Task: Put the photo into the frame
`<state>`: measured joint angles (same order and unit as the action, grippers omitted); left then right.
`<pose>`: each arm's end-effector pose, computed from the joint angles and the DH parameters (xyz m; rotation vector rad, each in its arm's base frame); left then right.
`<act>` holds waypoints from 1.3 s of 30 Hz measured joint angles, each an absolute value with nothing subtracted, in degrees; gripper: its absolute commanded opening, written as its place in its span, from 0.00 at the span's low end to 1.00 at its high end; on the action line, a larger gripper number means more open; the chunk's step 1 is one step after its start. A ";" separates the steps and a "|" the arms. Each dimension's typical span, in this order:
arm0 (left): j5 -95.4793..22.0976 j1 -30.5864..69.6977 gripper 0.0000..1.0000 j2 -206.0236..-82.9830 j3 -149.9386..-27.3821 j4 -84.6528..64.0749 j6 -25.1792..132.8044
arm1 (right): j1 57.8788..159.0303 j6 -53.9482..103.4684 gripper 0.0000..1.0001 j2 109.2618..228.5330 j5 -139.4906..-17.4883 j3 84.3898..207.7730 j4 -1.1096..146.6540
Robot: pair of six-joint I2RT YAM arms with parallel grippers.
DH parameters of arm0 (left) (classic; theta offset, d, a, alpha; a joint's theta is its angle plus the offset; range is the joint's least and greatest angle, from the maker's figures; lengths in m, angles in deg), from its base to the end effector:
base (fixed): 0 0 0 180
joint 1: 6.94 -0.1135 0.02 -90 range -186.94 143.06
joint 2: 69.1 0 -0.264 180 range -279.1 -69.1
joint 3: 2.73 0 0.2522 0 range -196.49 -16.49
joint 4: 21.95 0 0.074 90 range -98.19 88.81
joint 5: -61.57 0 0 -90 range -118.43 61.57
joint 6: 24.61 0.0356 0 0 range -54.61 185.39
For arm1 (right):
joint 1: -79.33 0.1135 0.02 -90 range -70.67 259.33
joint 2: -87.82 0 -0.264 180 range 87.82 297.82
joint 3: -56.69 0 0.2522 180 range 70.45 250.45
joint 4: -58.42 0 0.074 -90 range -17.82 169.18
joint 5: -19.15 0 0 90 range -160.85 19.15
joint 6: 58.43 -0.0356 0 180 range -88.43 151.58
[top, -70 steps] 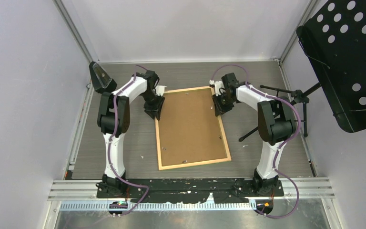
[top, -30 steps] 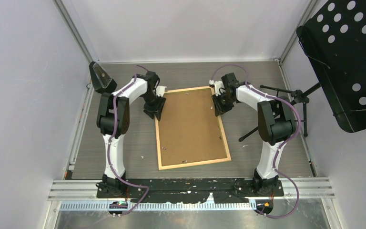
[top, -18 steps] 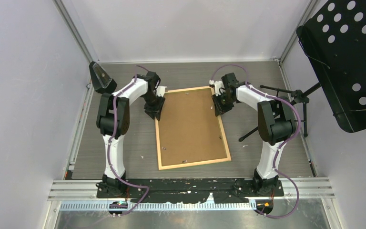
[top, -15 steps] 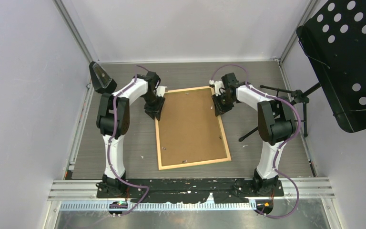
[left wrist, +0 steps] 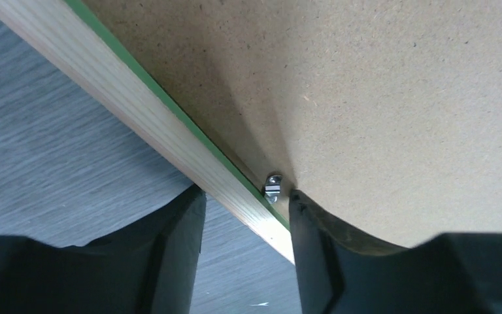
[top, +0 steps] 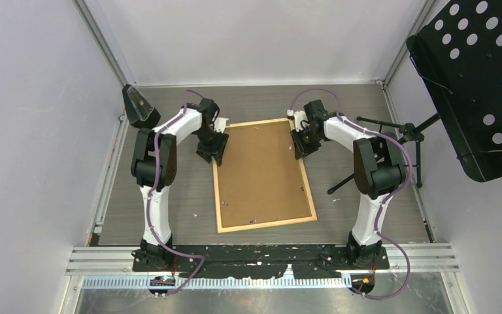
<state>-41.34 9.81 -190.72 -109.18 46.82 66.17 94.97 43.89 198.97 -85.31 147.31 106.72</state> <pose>0.3935 -0.1267 0.1642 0.4823 3.0087 -0.3638 0.3738 0.1139 0.1701 -0.7297 2.6603 0.3646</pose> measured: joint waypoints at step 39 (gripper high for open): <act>-45.12 9.81 0.89 -174.41 -93.74 43.58 69.08 | 93.92 35.00 0.05 199.36 -85.07 147.26 106.02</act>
